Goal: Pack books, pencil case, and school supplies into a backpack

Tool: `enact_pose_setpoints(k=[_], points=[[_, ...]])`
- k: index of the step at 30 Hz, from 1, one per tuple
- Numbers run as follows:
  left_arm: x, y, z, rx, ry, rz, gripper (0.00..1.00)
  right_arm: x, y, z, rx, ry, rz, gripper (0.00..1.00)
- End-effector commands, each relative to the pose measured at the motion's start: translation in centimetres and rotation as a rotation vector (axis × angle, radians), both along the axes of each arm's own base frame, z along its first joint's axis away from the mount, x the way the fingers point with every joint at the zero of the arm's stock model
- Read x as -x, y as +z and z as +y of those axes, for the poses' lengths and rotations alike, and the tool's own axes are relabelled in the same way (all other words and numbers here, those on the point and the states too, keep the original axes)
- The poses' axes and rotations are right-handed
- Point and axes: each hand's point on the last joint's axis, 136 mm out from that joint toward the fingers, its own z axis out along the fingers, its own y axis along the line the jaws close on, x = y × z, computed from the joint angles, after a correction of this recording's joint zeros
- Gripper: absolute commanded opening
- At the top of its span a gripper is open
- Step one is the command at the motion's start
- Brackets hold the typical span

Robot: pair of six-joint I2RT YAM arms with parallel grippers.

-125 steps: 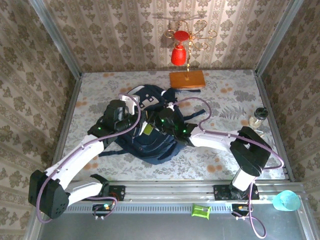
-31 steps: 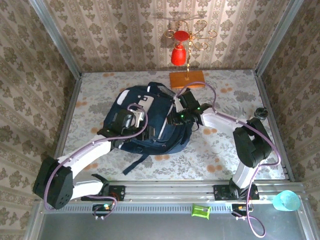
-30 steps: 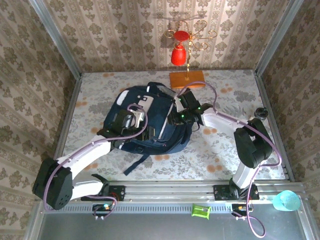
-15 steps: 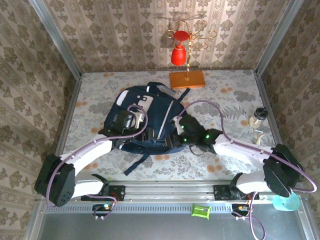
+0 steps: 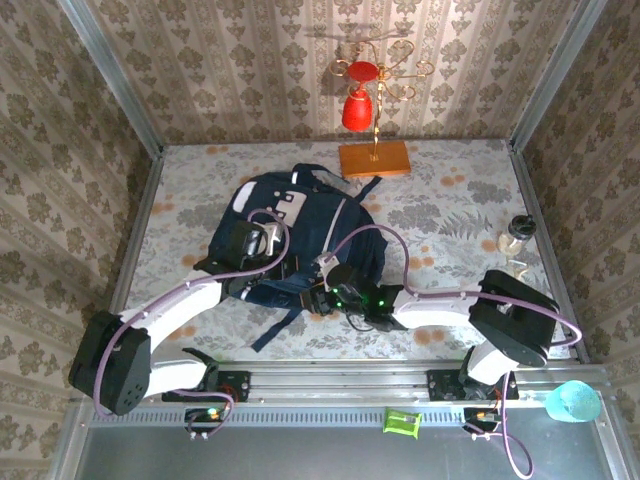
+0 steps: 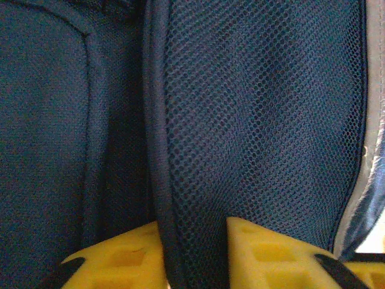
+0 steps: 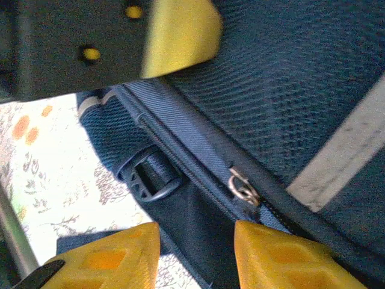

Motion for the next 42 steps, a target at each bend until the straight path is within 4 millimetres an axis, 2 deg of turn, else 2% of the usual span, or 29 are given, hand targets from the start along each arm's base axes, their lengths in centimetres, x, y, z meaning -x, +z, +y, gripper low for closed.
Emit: enact_pose_setpoints(k=[1, 9, 15, 27, 40, 42], points=[[0.8, 0.1, -0.4, 0.031, -0.04, 0.01, 0.19, -1.7, 0.1, -0.6, -0.047, -0.13, -0.031, 0.38], [0.9, 0.5, -0.6, 0.045, -0.06, 0.006, 0.0, -1.9, -0.9, -2.0, -0.047, -0.218, -0.049, 0.38], [1.0, 0.7, -0.8, 0.055, -0.073, 0.007, 0.0, -2.5, -1.3, -0.9, -0.081, -0.231, -0.057, 0.37], [1.1, 0.6, -0.9, 0.053, -0.084, 0.007, 0.0, -3.2, 0.2, -0.1, -0.126, -0.284, -0.13, 0.27], [0.9, 0.3, -0.5, 0.039, -0.069, 0.003, 0.0, -2.8, -0.2, -1.2, -0.108, -0.314, -0.131, 0.01], [0.8, 0.3, -0.5, 0.037, -0.065, 0.001, 0.0, -2.6, -0.5, -1.6, -0.092, -0.317, -0.125, 0.0]])
